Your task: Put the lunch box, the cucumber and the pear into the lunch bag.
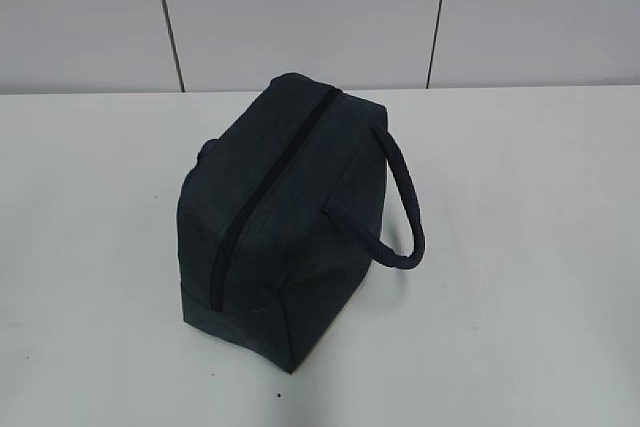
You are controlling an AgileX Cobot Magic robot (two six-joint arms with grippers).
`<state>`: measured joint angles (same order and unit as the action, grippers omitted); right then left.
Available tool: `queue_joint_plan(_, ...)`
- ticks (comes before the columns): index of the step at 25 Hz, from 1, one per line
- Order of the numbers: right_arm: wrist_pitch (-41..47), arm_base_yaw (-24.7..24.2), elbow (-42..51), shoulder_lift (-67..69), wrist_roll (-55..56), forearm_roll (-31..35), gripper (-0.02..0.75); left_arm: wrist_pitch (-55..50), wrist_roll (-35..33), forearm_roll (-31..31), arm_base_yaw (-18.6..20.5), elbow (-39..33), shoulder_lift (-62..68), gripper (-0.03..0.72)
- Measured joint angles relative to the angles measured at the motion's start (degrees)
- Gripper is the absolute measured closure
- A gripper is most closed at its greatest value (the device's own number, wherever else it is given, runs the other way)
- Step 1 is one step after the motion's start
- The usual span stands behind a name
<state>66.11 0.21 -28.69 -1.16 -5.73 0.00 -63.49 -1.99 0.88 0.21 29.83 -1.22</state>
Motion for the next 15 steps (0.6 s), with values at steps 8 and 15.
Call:
queue_joint_plan(8, 0.0, 0.0, 0.0, 0.0, 0.0, 0.0, 0.406, 0.0, 0.0, 0.0, 0.0, 0.0, 0.0, 0.447)
queue_joint_plan(15, 0.0, 0.0, 0.0, 0.0, 0.0, 0.0, 0.406, 0.0, 0.0, 0.0, 0.0, 0.0, 0.0, 0.449)
